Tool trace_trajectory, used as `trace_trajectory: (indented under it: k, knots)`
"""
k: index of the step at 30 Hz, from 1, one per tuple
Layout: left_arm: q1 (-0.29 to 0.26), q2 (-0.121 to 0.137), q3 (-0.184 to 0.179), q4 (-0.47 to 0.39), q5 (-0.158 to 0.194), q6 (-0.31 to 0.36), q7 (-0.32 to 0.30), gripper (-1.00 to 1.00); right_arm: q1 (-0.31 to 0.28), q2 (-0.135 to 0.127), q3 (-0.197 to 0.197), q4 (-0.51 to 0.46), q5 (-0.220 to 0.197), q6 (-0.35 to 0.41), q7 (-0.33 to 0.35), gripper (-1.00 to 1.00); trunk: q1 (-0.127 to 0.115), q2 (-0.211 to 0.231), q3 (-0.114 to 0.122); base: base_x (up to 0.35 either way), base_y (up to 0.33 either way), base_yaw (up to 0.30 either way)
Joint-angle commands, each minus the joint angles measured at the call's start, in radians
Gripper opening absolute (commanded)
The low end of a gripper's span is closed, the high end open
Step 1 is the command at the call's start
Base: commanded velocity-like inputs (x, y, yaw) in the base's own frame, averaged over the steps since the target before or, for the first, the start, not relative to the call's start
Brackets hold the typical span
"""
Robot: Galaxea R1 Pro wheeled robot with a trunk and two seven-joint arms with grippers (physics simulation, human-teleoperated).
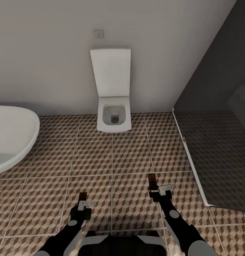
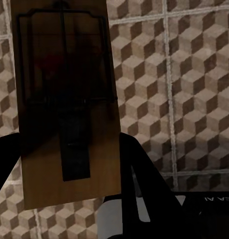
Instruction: Take the four mousetraps from the cabinet in the bathroom and place them on the bathroom floor. Make sure all four end up on the same floor surface, and ensure that at least two of them are either under or directly next to the same bathroom sink.
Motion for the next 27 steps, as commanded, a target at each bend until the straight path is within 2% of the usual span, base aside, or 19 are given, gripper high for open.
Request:
trace_trajectory:
  k: [1, 5, 12, 20, 27]
  knots:
    - [-0.001, 0.001, -0.008, -0.001, 0.009, 0.000, 0.008, -1.00, -0.001, 0.000, 0.003, 0.000, 0.008, -0.002, -0.010, -1.00, 0.000, -0.001, -0.001, 0.000, 0.000, 0.000]
    - [-0.001, 0.001, -0.009, -0.009, 0.010, -0.001, 0.007, -1.00, 0.000, 0.000, 0.003, -0.002, 0.009, -0.003, -0.010, -1.00, 0.000, -0.001, -0.001, 0.000, 0.000, 0.000]
    - [-0.001, 0.006, -0.014, -0.096, 0.010, 0.000, 0.005, -1.00, 0.000, 0.000, 0.003, -0.005, 0.009, -0.006, -0.010, -1.00, 0.000, -0.001, -0.001, 0.000, 0.000, 0.000]
    - [-0.001, 0.006, -0.015, -0.113, 0.010, 0.000, 0.005, -1.00, 0.000, -0.002, 0.003, -0.008, 0.009, -0.009, -0.010, -1.00, 0.000, -0.001, -0.001, 0.000, 0.000, 0.000]
    - [-0.001, 0.005, -0.015, -0.115, 0.010, 0.000, 0.006, -1.00, 0.000, 0.000, 0.004, -0.036, 0.009, -0.047, -0.017, -1.00, 0.000, -0.001, -0.001, 0.000, 0.000, 0.000]
